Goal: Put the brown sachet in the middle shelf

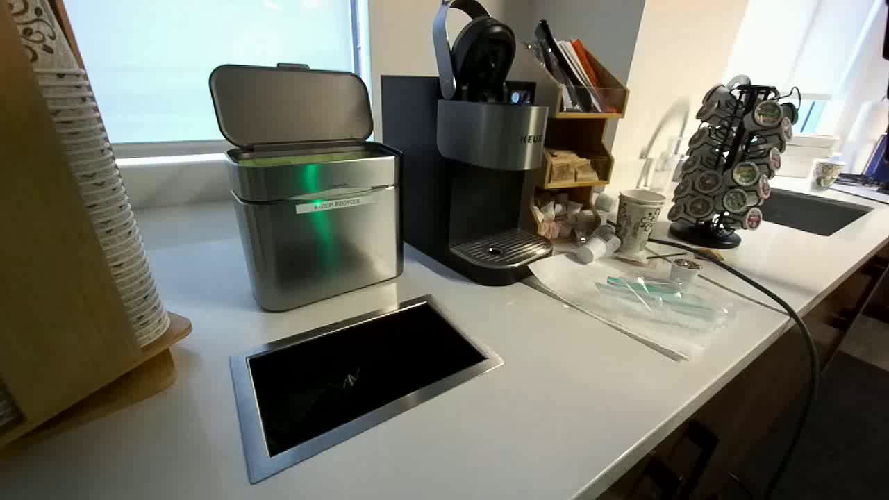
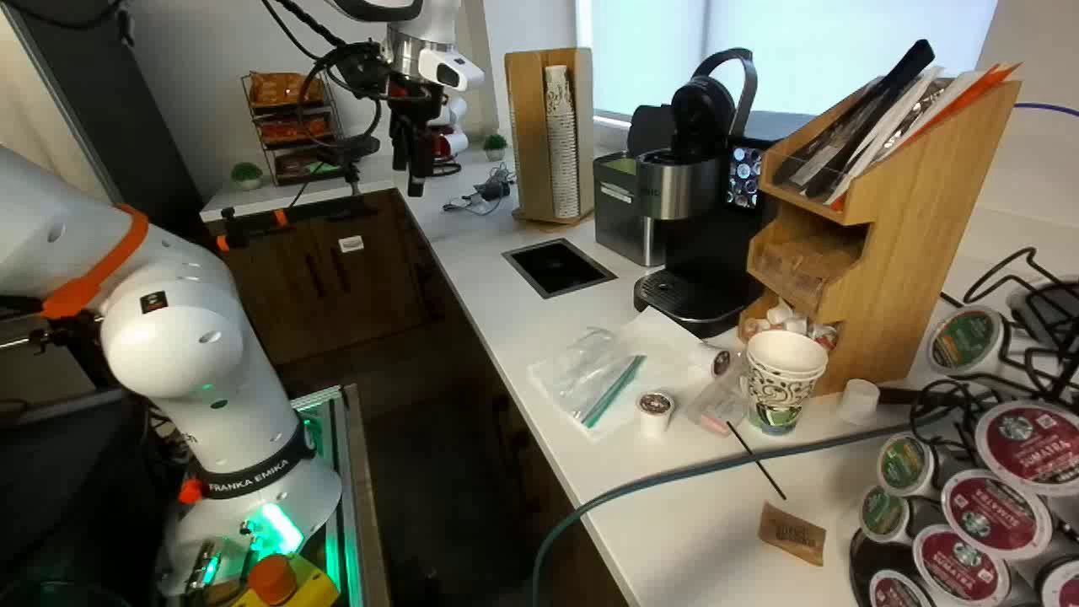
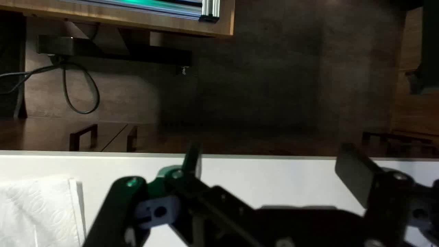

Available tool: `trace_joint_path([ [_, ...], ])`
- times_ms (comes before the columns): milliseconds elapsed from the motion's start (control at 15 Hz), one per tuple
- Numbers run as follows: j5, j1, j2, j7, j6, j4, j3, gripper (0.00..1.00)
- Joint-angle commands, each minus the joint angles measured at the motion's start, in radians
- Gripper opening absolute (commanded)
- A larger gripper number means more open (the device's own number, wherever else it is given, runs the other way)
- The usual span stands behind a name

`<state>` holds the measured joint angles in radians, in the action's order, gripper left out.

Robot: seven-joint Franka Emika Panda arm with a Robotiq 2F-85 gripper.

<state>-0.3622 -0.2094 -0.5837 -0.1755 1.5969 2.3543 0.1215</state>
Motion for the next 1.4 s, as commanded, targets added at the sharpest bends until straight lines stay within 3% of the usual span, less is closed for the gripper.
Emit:
trace_joint_path([
  [0,-0.009,0.027,-0.001,0.011,-0.007,-0.003,0.021,1.00],
  [733,-0.009,0.027,-0.001,0.011,-0.007,-0.003,0.021,1.00],
  [800,0.086,0.056,-0.015,-0.035,-0.006,-0.006,0.053,1.00],
  [933,0.187,0.086,-0.070,-0.037,-0.023,-0.016,0.052,1.00],
  [1200,0.377,0.170,-0.226,-0.041,-0.108,-0.016,0.010,1.00],
  [1333,0.411,0.228,-0.305,-0.065,-0.178,-0.013,-0.039,1.00],
])
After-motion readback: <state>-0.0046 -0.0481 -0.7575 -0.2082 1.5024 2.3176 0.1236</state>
